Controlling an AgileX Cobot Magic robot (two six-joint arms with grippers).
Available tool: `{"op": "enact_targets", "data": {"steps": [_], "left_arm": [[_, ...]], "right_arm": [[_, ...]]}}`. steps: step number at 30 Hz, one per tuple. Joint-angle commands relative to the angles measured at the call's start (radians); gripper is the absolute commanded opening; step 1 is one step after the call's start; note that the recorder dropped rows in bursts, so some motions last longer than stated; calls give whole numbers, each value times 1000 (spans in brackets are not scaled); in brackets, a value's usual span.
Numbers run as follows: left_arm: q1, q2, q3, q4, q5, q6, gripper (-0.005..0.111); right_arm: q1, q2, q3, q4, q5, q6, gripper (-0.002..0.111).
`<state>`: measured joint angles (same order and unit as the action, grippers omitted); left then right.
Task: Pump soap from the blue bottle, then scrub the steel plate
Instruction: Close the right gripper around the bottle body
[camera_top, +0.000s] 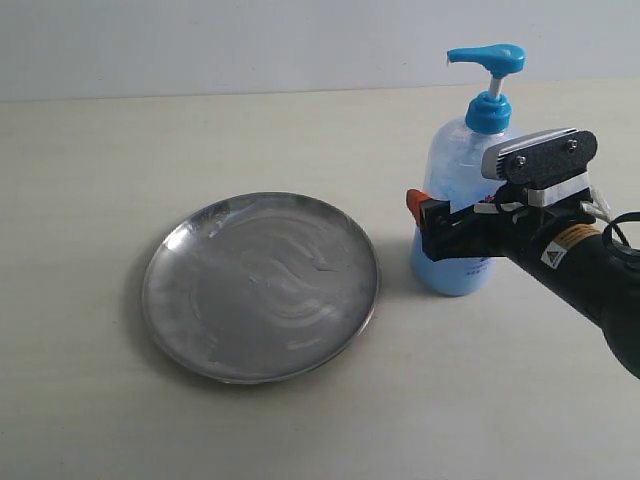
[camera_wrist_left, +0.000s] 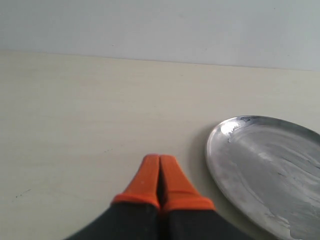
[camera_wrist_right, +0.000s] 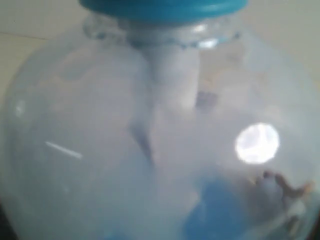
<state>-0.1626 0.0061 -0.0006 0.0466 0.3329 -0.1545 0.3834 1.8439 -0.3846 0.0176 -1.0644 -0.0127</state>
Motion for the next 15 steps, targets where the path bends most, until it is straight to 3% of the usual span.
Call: {"op": "enact_targets", "data": {"steps": [1, 10, 12, 15], "left_arm": [[4, -6, 1, 0, -7, -3, 0], [4, -6, 1, 0, -7, -3, 0], [4, -6, 1, 0, -7, -3, 0], [4, -6, 1, 0, -7, -3, 0]], "right_arm": [[2, 18, -22, 5, -27, -4, 105], [2, 52, -41, 5, -28, 13, 100], [2, 54, -41, 5, -28, 20, 87], [2, 54, -41, 5, -28, 20, 52]]}}
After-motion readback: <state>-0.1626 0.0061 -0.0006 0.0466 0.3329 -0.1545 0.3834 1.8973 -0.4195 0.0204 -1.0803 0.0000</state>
